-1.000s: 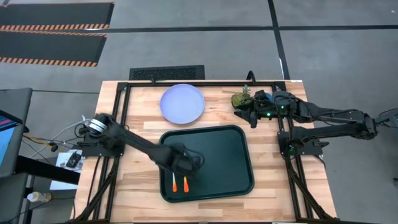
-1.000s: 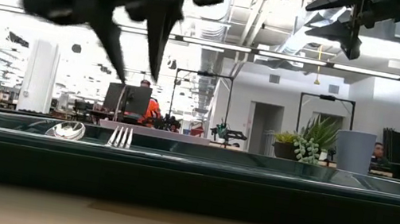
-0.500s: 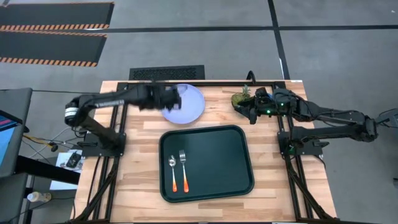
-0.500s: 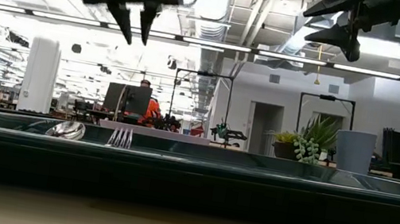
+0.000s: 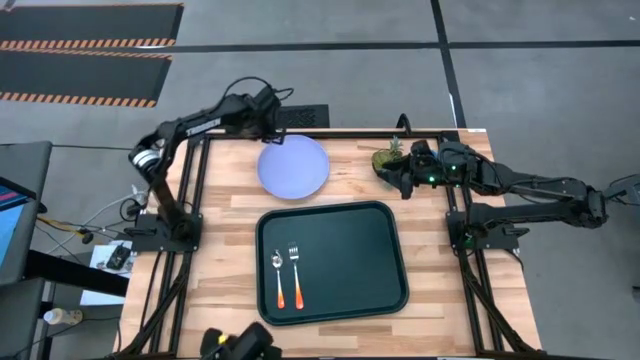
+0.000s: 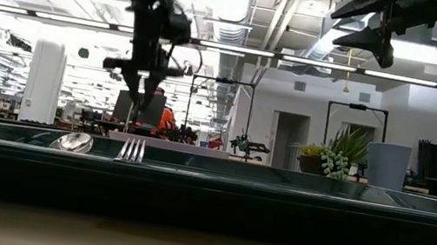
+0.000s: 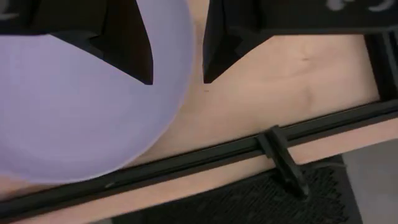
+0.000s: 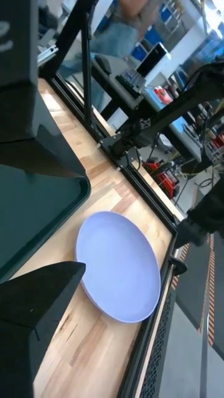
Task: Pick and place plate/cup/fork/spoon on tray
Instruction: Put the light violet plate on the black tray to the right of the orange spoon
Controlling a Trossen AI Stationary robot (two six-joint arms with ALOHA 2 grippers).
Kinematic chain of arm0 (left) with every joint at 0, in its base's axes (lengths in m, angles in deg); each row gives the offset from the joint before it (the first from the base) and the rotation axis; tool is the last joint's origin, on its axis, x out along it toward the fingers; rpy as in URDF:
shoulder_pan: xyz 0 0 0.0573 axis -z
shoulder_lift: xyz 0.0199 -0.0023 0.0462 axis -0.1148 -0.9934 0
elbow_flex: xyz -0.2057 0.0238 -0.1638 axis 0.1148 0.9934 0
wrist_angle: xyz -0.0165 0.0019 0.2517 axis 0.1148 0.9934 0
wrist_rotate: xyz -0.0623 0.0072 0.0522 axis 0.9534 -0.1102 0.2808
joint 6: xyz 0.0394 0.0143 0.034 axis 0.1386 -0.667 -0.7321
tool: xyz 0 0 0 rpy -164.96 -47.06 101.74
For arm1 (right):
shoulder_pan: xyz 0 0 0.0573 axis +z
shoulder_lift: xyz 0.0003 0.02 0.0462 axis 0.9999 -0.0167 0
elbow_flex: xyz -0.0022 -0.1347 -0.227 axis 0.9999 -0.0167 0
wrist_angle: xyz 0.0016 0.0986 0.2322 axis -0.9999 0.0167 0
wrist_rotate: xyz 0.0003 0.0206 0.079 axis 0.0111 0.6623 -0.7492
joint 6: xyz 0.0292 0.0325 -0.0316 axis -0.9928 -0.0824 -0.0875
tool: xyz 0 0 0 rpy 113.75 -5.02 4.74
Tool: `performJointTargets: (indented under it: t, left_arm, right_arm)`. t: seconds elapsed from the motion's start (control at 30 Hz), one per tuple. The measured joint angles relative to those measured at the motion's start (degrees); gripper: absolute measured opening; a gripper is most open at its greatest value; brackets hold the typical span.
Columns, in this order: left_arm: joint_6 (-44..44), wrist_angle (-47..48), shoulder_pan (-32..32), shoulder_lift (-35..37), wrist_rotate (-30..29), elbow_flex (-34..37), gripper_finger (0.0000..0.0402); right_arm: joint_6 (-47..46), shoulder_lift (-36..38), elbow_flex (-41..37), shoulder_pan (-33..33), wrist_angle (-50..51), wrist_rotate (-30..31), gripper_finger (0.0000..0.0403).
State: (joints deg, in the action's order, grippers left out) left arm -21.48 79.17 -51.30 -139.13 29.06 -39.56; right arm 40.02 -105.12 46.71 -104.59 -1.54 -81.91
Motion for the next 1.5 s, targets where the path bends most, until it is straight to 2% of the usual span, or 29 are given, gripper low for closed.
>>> performJointTargets:
  t: [0.27, 0.5, 0.73, 0.87, 1.03, 1.27, 1.5]
  left_arm:
    - [-4.3, -3.1, -1.4, -8.7, 2.0, 0.0, 0.0124]
    - [-6.6, -5.6, -3.0, -11.0, 1.9, 1.4, 0.0124]
    - [-6.9, -10.4, -4.1, -10.9, 9.0, 7.8, 0.0122]
    - [-6.0, -9.8, -3.2, -10.8, 9.4, 8.3, 0.0094]
    - [-5.9, -10.4, -1.7, -9.3, 9.6, 8.2, 0.0016]
    - [-2.3, -9.4, -0.4, -8.4, 12.3, 7.5, 0.0003]
    - [-0.2, -3.3, 2.3, -3.6, 12.7, 1.2, 0.0000]
  right_arm:
    - [-0.2, 0.0, 0.0, -0.3, 0.0, 2.5, 0.0260]
    - [-0.2, 0.0, 0.0, -1.9, 0.0, 2.5, 0.0260]
    - [-0.1, 0.0, 0.0, -3.0, 0.0, 2.6, 0.0260]
    - [-0.1, 0.0, 0.0, -3.0, 0.0, 2.5, 0.0260]
    - [-0.9, 0.0, 0.0, -3.0, 0.0, 2.5, 0.0260]
    - [-1.0, 0.2, 0.0, -3.0, 0.1, 2.5, 0.0260]
    - [-0.7, 2.9, 0.0, -3.0, 0.1, 2.5, 0.0260]
